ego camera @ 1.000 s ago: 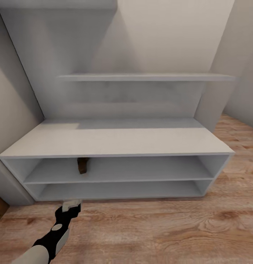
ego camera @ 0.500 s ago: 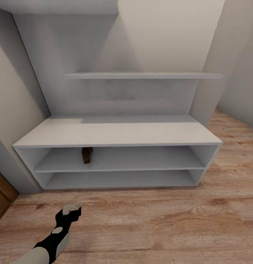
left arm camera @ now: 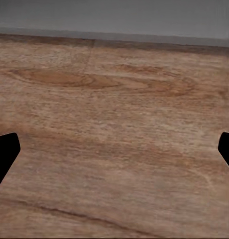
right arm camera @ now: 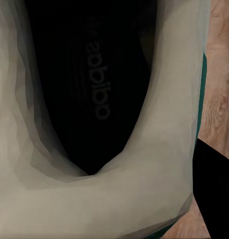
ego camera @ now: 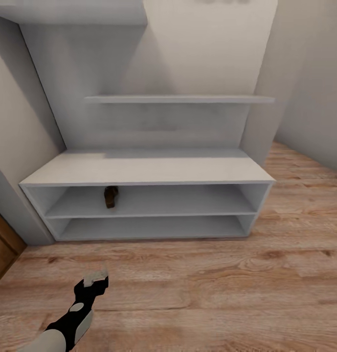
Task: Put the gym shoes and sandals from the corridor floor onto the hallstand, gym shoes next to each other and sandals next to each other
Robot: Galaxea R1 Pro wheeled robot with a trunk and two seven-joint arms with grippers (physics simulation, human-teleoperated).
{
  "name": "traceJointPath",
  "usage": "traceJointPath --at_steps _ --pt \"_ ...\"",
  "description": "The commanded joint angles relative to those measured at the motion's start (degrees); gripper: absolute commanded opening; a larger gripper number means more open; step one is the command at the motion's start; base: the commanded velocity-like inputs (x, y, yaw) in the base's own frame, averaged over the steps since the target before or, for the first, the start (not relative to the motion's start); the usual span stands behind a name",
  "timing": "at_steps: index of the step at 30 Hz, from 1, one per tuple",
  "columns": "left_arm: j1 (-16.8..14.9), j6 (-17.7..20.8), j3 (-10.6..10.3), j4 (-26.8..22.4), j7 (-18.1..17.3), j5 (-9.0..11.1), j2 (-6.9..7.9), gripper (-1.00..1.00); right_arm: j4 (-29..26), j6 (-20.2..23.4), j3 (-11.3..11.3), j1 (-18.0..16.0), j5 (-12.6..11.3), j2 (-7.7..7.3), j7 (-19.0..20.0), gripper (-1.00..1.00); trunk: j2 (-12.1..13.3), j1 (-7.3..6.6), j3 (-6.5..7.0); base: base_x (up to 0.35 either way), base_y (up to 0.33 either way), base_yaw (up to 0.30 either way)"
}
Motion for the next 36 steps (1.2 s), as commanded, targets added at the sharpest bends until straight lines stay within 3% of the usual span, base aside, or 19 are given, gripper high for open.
traceJointPath --at_steps 1,13,25,28,31,32,33,34,35,36 --pt "0.0 -0.2 0.2 0.1 0.0 0.0 -0.01 1.00 0.0 0.4 -0.2 -0.1 -0.6 0.02 0.1 -1.00 0.0 -0.04 -0.05 -0.236 -0.201 0.000" --pt "0.0 -0.2 0.2 0.1 0.0 0.0 0.00 1.00 0.0 0.4 -0.2 0.0 -0.6 0.02 0.1 -1.00 0.0 -0.04 -0.05 -0.278 -0.124 0.000" --pt "0.0 -0.3 0.3 0.1 -0.9 0.0 0.29 1.00 0.0 0.4 -0.2 -0.1 -0.6 0.02 0.1 -1.00 0.0 -0.04 -0.05 -0.034 -0.003 0.000" --pt "0.0 -0.4 0.4 0.2 -10.4 0.1 2.40 1.00 0.0 0.4 -0.2 -0.1 -0.6 0.02 0.1 -1.00 0.0 -0.04 -0.05 0.000 0.000 0.000" --pt "0.0 -1.8 0.4 0.7 -27.5 1.1 6.45 1.00 0.0 0.4 -0.1 -0.1 -0.6 0.02 0.1 -1.00 0.0 -0.04 -0.05 0.000 0.000 0.000" --pt "0.0 -2.4 0.5 0.9 -30.7 1.5 7.28 1.00 0.0 0.4 -0.1 -0.1 -0.6 0.02 0.1 -1.00 0.0 -0.04 -0.05 0.000 0.000 0.000" --pt "0.0 -4.4 0.6 2.1 -39.5 3.6 9.69 1.00 0.0 0.4 -0.1 -0.1 -0.6 0.02 0.1 -1.00 0.0 -0.04 -0.05 0.000 0.000 0.000" --pt "0.0 -5.9 1.0 3.2 -44.4 6.0 11.22 1.00 0.0 0.4 -0.1 -0.1 -0.6 0.02 0.1 -1.00 0.0 -0.04 -0.05 0.000 0.000 0.000" --pt "0.0 -7.2 1.4 4.4 -48.3 9.0 12.60 1.00 0.0 0.4 -0.1 -0.1 -0.6 0.02 0.1 -1.00 0.0 -0.04 -0.05 0.000 0.000 0.000" --pt "0.0 -7.8 1.6 5.0 -49.9 10.7 13.22 1.00 0.0 0.4 -0.1 -0.1 -0.6 0.02 0.1 -1.00 0.0 -0.04 -0.05 0.000 0.000 0.000"
